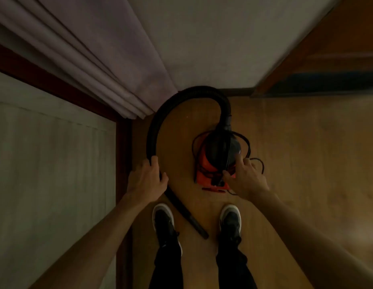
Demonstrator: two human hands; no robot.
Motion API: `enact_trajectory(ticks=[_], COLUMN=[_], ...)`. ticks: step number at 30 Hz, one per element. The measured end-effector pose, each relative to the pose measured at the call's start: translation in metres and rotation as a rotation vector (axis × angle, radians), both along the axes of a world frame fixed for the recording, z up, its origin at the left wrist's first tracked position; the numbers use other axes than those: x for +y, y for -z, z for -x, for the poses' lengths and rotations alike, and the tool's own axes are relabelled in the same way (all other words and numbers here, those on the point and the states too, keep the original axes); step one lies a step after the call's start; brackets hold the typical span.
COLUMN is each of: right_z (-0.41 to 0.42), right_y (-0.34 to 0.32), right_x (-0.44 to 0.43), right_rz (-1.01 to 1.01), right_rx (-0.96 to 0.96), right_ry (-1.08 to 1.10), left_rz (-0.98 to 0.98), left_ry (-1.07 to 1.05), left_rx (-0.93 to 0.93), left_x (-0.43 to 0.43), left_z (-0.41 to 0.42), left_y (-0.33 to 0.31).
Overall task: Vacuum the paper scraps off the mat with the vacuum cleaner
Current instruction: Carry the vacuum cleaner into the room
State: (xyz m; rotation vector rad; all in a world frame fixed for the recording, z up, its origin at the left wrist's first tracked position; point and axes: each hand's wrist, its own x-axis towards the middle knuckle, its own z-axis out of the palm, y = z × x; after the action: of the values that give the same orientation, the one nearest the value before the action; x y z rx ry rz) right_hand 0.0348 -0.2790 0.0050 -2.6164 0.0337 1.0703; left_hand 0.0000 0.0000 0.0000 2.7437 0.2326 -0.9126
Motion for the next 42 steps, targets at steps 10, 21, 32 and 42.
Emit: enact_trajectory(ticks=[10,21,32,42], right_z=[-0.024,-0.033,-0.024,-0.016], right_y=[0.077,0.129,0.161,0.167], right_x=[0.018,0.039,0.043,0.031], right_rz=[-0.031,-0.178,-0.368,-0.489], right_rx=[-0.118,-0.297,-0.486,-0.513], right_ry=[0.211,0.565,0.845,0.723], left_rz=[0.082,0.222,0.51,0.509], left_ry=[-0.321,-0.614,-0.79,-0.768], left_rx=[0.058,-0.056,-0.239,-0.339], left_x=[0.023,0.048,0.044,0.036], left_z=[-0.015,-0.039,-0.031,-0.025], left_y=[0.077,0.144,0.192,0.201])
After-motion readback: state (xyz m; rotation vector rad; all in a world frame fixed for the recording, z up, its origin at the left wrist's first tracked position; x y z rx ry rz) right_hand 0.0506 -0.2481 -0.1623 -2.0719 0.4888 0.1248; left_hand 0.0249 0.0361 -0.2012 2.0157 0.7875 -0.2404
